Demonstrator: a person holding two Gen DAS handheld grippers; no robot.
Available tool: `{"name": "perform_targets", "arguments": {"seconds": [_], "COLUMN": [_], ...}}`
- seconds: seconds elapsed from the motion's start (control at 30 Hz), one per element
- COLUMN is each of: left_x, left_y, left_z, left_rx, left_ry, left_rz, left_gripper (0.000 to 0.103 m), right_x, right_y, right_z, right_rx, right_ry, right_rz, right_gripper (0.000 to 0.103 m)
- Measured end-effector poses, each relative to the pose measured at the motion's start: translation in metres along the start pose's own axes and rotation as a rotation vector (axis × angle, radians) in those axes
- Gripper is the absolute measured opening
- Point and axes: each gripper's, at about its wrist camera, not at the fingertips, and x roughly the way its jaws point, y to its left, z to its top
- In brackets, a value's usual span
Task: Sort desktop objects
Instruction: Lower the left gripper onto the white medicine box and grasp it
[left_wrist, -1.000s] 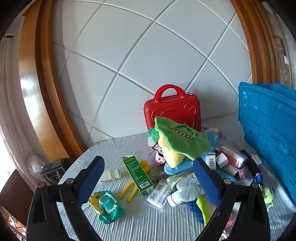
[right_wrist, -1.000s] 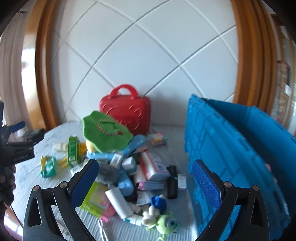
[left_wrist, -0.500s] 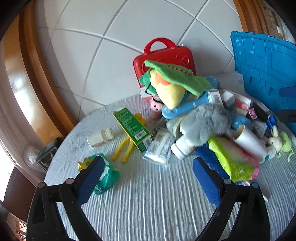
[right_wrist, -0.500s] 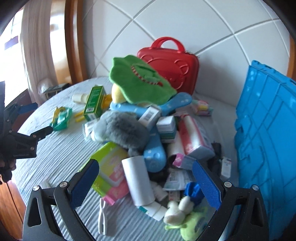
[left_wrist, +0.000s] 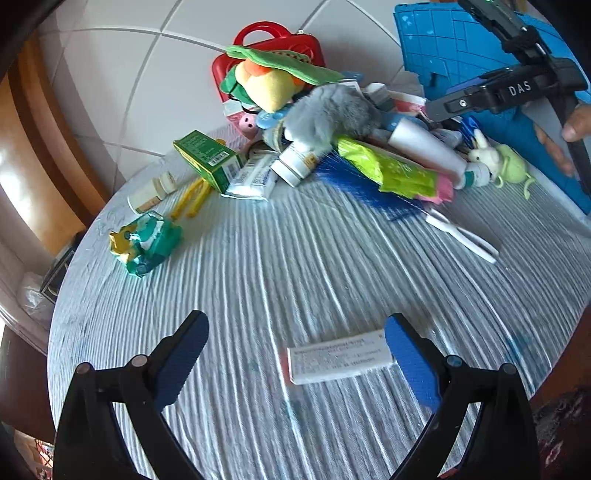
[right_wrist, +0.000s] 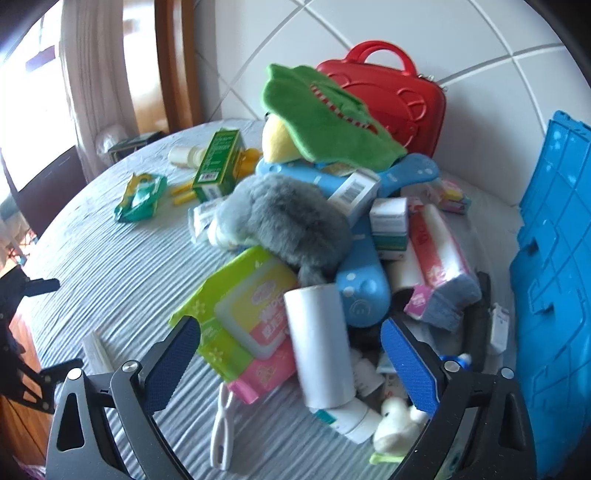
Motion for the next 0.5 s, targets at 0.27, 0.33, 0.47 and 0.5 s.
{"name": "perform_targets", "arguments": {"seconds": [0.27,0.33,0.47,0.5], "left_x": [0.004,0.007,0.017,0.02], "left_y": [-0.018,-0.022,-0.027,-0.028], "left_z": [-0.016,-0.014,-0.015,-0.016], "left_rx": [0.3,0.376,0.516,0.544], "left_ry": [-0.003,-0.013,-0.017,-0.01], "left_rz": [-0.201,-0.249,-0.393,-0.431], "left_gripper": [0.098,0.098,0.097,0.096], "right_x": [0.012,0.022,0.037,0.04], "right_y": [0.047,0.051,0.052,0.053], "right_z": [-0.052,-0.063,-0.075,-0.077], "right_rx": [-0.07,-0.034,0.042,0.047], "right_ry": [0.143,0.183,0.221,0.229], "right_rz": [0.097,0.097,0.067,0.055], "right_gripper": [0.075,0.065,0.051,0.046]}}
